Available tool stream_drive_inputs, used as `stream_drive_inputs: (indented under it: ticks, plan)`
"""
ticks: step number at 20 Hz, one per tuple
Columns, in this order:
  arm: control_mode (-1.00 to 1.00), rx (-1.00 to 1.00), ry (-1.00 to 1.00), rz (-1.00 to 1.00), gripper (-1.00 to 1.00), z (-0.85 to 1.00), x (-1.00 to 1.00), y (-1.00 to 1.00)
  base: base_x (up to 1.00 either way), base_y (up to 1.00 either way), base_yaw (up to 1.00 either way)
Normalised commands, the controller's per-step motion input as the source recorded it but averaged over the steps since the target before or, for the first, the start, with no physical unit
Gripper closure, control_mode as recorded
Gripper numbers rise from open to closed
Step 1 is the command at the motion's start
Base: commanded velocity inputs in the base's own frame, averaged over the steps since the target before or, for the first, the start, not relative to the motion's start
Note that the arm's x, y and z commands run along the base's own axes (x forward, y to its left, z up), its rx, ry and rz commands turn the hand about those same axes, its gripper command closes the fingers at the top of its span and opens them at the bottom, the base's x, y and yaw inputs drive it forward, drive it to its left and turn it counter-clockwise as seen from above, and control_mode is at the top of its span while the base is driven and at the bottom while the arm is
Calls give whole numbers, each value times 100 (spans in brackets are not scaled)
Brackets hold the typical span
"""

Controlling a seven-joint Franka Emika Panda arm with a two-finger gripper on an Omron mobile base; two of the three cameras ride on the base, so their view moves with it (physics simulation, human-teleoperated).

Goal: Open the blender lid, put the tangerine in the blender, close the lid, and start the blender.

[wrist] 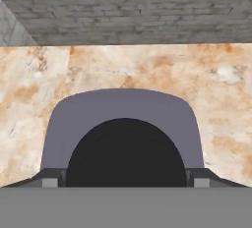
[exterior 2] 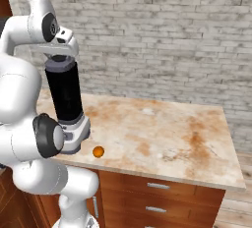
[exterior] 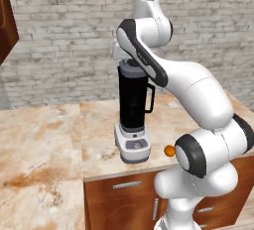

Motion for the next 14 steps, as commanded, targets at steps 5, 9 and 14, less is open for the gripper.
stream_drive_inputs:
  ticks: [5, 9, 14]
  plan:
    - [-100, 1, -21, 0, 100, 95, -14, -14, 0, 0, 0]
    - [-100, 0, -19, 0, 100, 65, -26, -45, 0, 0, 0]
    - [-100, 0, -6, 0, 100, 0, -30, -95, 0, 0, 0]
